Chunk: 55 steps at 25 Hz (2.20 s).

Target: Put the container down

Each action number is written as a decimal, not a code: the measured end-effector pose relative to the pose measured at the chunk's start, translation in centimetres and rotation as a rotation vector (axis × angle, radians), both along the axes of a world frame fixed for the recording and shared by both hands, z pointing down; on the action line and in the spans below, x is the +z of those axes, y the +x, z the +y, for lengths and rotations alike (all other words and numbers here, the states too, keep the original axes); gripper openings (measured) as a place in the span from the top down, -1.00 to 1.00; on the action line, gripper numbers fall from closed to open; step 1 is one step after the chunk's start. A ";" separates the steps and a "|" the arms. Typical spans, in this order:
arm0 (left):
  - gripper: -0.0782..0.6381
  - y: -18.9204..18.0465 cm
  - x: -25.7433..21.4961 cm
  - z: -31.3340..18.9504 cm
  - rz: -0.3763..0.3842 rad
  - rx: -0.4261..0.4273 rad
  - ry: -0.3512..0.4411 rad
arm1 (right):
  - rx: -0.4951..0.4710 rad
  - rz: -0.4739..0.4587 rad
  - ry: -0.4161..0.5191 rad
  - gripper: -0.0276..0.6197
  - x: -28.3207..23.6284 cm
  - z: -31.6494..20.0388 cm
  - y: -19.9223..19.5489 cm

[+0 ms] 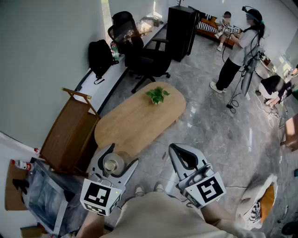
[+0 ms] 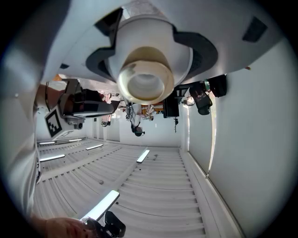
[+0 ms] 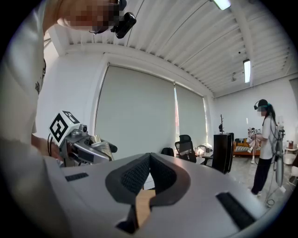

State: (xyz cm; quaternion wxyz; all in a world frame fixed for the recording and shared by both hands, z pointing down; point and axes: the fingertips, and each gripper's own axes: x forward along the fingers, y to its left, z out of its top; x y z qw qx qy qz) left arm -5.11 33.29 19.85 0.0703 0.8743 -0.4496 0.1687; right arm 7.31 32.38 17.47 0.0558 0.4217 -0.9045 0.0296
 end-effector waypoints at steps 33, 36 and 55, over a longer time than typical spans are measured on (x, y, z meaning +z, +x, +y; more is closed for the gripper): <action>-0.16 8.5 1.0 1.2 -0.001 -0.021 0.006 | -0.069 -0.022 -0.021 0.93 2.4 0.8 6.9; -0.16 8.5 1.2 0.6 0.002 -0.022 0.009 | -0.072 -0.016 -0.018 0.93 2.7 0.3 7.0; -0.16 2.9 4.6 -13.6 0.027 -0.027 -0.044 | -0.083 0.047 -0.078 0.92 6.5 -13.4 1.3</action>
